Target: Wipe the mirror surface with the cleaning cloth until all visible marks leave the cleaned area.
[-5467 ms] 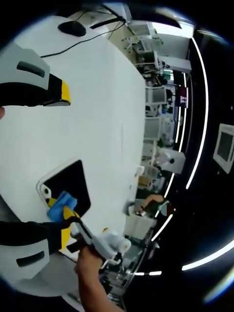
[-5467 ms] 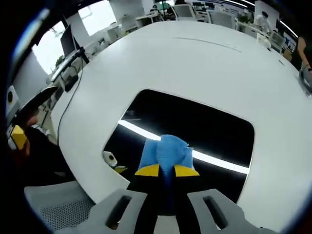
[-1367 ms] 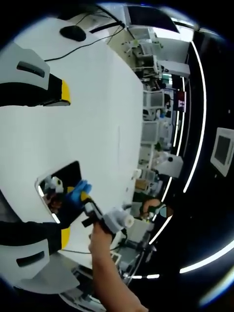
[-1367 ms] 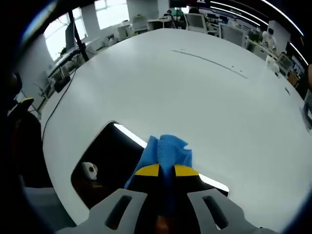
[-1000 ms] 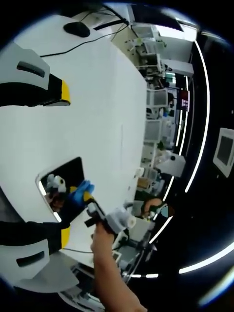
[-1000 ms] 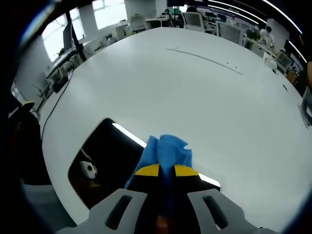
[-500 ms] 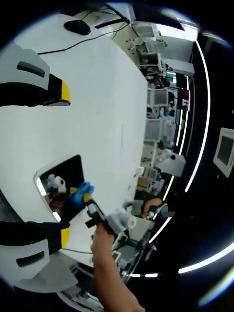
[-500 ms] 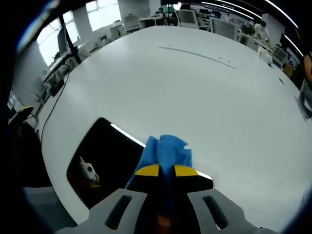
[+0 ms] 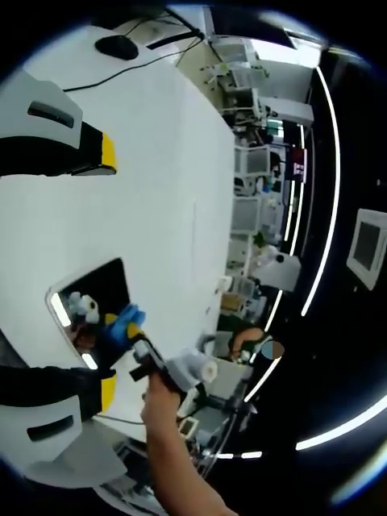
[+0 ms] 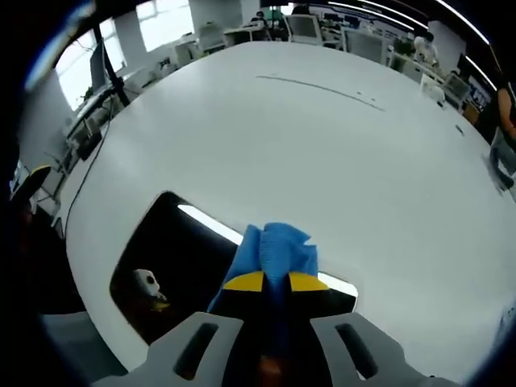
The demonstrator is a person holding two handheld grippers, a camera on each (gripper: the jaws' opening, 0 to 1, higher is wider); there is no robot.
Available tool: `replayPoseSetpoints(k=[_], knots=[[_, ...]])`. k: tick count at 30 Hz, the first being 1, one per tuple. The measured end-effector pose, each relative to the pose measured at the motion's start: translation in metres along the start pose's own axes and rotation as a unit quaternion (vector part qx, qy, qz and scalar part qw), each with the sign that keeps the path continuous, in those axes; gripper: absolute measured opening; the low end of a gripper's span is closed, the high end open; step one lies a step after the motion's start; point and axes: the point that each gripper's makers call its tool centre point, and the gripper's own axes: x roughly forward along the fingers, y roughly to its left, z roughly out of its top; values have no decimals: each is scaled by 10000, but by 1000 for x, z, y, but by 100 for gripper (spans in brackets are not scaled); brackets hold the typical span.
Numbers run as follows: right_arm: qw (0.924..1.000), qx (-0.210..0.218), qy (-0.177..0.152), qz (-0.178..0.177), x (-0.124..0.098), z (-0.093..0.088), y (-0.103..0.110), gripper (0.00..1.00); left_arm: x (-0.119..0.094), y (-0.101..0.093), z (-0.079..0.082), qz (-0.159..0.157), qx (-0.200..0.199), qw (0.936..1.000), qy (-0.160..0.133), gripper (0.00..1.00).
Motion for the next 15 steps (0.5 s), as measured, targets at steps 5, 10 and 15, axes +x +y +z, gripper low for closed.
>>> replayPoseSetpoints(k=[5, 10, 15], knots=[[9999, 109, -27, -68, -4, -8, 2, 4, -2, -5, -4, -96, 43, 9999, 108, 100], [9998, 159, -88, -101, -11, -18, 6, 4, -4, -4, -2, -122, 83, 9998, 102, 100], [9998, 158, -108, -110, -15, -26, 9, 4, -6, -6, 0, -133, 123, 9998, 87, 100]])
